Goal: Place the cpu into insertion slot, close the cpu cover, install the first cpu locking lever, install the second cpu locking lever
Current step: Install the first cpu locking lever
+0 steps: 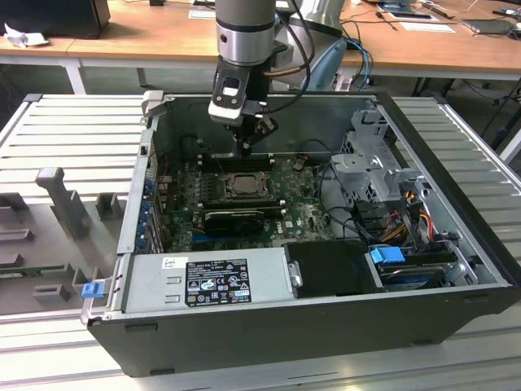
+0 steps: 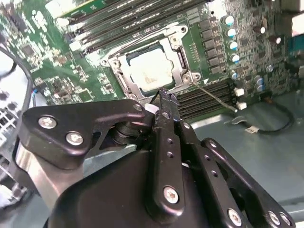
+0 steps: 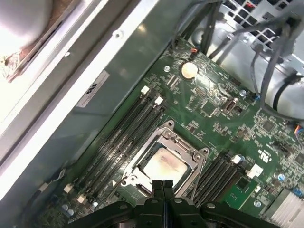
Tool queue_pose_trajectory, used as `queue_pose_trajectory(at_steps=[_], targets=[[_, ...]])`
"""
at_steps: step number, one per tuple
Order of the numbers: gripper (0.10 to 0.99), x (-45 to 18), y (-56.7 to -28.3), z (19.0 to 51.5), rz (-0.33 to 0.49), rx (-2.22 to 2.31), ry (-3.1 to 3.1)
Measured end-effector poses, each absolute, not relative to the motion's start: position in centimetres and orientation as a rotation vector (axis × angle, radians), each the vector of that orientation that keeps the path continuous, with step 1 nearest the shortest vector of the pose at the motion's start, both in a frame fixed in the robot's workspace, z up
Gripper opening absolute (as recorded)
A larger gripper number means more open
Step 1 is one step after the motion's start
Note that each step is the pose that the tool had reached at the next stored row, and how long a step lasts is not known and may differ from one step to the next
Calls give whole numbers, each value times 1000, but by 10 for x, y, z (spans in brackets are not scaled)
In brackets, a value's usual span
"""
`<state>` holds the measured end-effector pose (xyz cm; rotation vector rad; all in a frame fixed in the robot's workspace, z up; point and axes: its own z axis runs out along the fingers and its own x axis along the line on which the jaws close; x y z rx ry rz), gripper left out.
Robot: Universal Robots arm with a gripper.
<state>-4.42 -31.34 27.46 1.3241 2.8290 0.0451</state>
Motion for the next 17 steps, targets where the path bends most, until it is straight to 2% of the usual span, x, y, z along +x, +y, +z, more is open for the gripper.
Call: queue_pose_trajectory(at_steps=[17], targets=[[106, -44, -313, 275, 49, 867, 3006]])
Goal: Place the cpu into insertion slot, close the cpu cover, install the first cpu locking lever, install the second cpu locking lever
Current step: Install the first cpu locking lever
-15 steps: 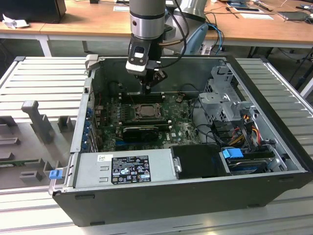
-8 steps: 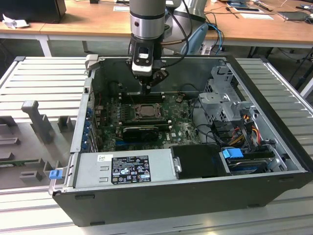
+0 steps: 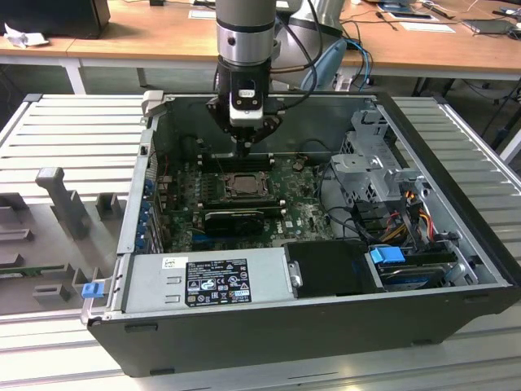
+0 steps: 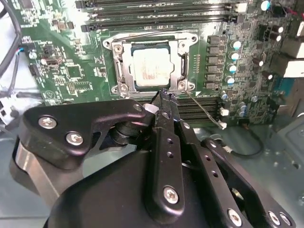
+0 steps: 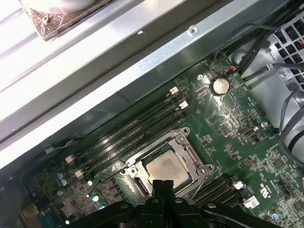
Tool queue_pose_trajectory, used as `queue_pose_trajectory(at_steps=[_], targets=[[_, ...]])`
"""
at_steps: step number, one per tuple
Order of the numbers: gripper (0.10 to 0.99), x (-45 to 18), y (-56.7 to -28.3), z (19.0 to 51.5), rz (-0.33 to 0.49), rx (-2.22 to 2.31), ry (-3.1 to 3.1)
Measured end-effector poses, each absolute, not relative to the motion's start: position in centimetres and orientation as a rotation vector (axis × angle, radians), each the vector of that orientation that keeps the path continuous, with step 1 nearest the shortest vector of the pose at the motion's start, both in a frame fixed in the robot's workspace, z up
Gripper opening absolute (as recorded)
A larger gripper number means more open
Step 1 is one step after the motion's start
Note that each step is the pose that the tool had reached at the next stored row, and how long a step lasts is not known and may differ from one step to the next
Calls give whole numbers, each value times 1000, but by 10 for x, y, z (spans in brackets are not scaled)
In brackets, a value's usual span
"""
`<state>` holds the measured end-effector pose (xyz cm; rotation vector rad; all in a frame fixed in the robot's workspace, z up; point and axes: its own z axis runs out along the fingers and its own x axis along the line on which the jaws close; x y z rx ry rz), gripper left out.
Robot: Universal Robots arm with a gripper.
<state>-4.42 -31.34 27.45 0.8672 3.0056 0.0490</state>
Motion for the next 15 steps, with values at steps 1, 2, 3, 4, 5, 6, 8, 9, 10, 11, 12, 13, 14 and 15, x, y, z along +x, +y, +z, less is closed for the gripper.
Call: queue_pose_trajectory(at_steps=[1, 2, 3, 4, 5, 6, 8, 9, 10, 11, 12, 13, 14, 15], targets=[[106, -44, -313, 274, 49, 836, 3015], [106, -44, -313, 274, 49, 818, 3020], [106, -44, -313, 275, 49, 802, 3024], [106, -44, -313, 275, 49, 773, 3032], [106, -44, -313, 275, 50, 743, 3040], [106, -44, -313, 274, 50, 716, 3047], [106, -44, -313, 275, 50, 674, 3057], [106, -44, -313, 274, 50, 655, 3061], [106, -44, -313, 274, 51, 609, 3071], [106, -44, -313, 274, 51, 548, 3083], [106, -44, -313, 274, 51, 465, 3098], [106, -44, -313, 274, 51, 409, 3106], [106, -45, -313, 274, 52, 396, 3108], [106, -45, -313, 274, 52, 387, 3109]])
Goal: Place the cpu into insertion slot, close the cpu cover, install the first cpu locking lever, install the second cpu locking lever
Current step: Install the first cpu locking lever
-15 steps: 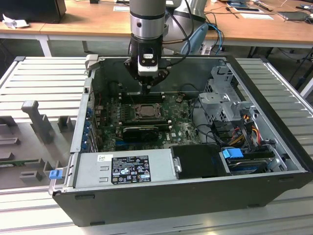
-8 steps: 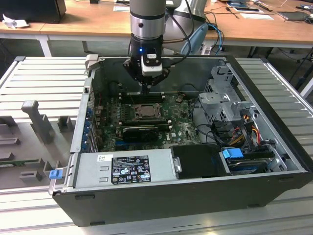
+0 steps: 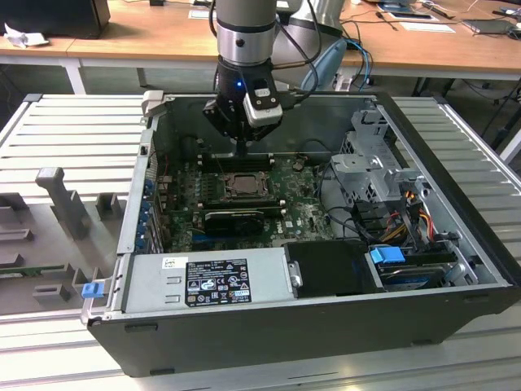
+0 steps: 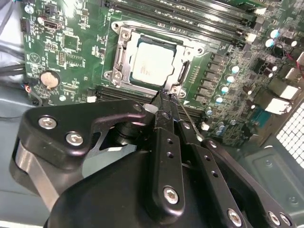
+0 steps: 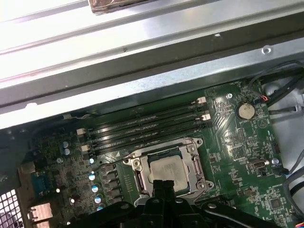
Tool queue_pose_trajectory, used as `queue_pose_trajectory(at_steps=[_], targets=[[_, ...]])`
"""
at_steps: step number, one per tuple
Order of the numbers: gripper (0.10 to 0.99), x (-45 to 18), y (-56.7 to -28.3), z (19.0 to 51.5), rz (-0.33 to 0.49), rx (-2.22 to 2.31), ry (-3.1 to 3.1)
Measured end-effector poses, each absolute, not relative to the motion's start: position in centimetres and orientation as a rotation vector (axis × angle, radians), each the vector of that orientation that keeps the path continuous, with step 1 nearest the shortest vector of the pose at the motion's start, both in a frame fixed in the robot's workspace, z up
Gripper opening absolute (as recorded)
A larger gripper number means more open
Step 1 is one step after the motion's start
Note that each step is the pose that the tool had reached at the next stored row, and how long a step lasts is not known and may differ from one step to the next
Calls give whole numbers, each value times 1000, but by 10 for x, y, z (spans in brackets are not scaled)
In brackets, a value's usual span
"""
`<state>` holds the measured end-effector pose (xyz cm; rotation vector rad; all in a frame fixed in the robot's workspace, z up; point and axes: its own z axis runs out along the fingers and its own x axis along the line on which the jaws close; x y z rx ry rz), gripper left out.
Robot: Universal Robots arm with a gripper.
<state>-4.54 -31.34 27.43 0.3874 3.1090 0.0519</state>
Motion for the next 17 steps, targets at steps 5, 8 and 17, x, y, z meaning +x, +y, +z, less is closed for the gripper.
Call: queue_pose_trajectory(at_steps=[5, 8, 17], targets=[[106, -52, -315, 274, 52, 354, 3110], [106, -54, -315, 274, 53, 344, 3111], [106, -59, -316, 272, 54, 201, 3121]])
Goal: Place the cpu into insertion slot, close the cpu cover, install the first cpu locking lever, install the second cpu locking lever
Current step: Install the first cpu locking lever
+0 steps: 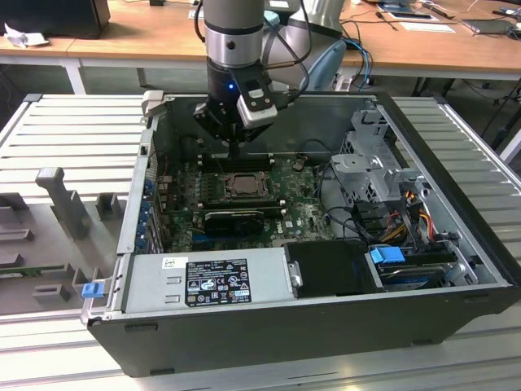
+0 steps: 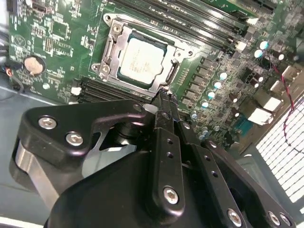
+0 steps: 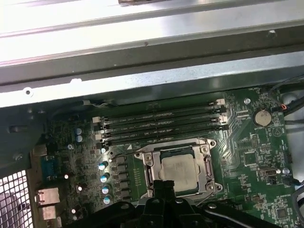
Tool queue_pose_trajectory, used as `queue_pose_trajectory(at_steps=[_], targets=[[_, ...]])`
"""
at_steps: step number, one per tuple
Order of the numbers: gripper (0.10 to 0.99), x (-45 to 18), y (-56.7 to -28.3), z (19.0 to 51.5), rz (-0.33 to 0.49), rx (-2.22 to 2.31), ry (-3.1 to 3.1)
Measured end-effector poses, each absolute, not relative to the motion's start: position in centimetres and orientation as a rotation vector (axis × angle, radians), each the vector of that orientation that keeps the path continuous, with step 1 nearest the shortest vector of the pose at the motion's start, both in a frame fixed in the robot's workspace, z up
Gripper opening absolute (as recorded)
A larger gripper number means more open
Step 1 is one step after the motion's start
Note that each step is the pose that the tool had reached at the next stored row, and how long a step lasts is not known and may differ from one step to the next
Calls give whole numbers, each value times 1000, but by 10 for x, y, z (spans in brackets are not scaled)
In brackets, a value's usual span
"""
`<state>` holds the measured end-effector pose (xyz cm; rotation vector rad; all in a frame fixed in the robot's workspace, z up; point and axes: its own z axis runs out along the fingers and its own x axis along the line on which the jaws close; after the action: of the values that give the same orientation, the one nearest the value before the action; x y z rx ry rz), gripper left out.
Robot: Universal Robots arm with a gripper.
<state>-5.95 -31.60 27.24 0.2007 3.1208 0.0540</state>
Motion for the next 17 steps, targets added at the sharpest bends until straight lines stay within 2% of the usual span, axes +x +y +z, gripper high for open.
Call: queue_pose_trajectory(at_steps=[10, 17], targets=[[106, -69, -316, 264, 58, -58, 3129], [106, -94, -316, 263, 61, -65, 3128]])
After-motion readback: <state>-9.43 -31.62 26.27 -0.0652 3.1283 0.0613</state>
